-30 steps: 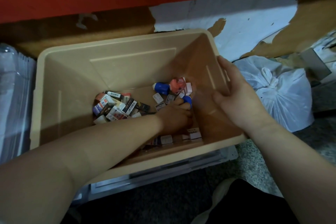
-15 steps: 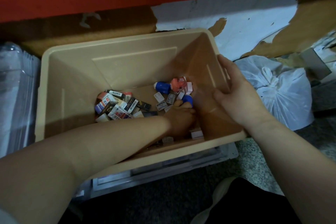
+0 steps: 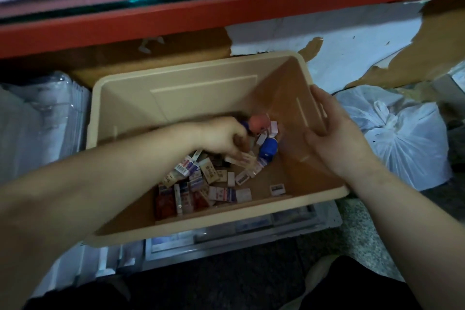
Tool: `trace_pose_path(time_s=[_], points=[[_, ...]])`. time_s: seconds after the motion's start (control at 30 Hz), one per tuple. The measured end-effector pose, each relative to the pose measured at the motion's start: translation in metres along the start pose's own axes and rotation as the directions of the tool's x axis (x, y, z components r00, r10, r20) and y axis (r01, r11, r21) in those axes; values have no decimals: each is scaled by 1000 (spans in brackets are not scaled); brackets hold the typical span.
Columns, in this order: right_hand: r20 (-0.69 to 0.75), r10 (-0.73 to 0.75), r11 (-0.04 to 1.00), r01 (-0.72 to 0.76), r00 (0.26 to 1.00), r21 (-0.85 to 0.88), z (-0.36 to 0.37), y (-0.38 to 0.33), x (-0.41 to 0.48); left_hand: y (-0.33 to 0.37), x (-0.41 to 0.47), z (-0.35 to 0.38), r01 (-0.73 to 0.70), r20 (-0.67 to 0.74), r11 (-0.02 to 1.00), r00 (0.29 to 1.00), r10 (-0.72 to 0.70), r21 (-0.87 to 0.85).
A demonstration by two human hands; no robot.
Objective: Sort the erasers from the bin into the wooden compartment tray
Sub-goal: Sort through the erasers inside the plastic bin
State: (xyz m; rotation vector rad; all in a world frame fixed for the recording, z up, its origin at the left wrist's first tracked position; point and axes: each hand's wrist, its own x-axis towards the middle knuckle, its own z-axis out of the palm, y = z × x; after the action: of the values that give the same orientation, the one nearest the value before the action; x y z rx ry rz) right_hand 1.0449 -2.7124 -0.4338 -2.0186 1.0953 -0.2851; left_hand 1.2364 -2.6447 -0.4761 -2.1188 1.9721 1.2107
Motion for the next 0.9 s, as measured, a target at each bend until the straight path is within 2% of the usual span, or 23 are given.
trace_pose_path(time_s=[0.03,0.1,0.13,0.17,0.3,0.4,0.53,0.73,0.8,0.9], points=[[-1,-2,1000,2,1000,3,0,0,-1,-10,-10,-11,48,62,997,997,-52,56],[-8,-12,1000,12,1000,7,0,0,-1,-25,-24,-21,117,160,946,972,-171,302],[-10,-16,1000,16,1000,9,0,-1,-1,-29,-28,-22,126,171,893,961,-218,431],[-10,-18,1000,18,1000,8,0,-1,-1,-32,-29,-19,126,154,867,962,-225,482],[-7,-7,1000,6,1000,-14,0,0,0,-11,-7,17,89,9,889,994,-104,448],[-14,-16,1000,16,1000,6,0,0,1,16,20,54,186,-22,877,980,-197,442],[-14,-18,999,19,1000,28,0,0,1,26,30,69,180,-141,838,982,-124,514],[-12,-6,1000,6,1000,4,0,2,2,15,34,75,215,-161,826,975,-152,521],[-10,-5,1000,5,1000,5,0,1,2,15,33,72,216,-178,861,973,-149,460],[-6,-3,1000,3,1000,6,-2,0,2,9,31,61,218,-187,935,967,-170,281]])
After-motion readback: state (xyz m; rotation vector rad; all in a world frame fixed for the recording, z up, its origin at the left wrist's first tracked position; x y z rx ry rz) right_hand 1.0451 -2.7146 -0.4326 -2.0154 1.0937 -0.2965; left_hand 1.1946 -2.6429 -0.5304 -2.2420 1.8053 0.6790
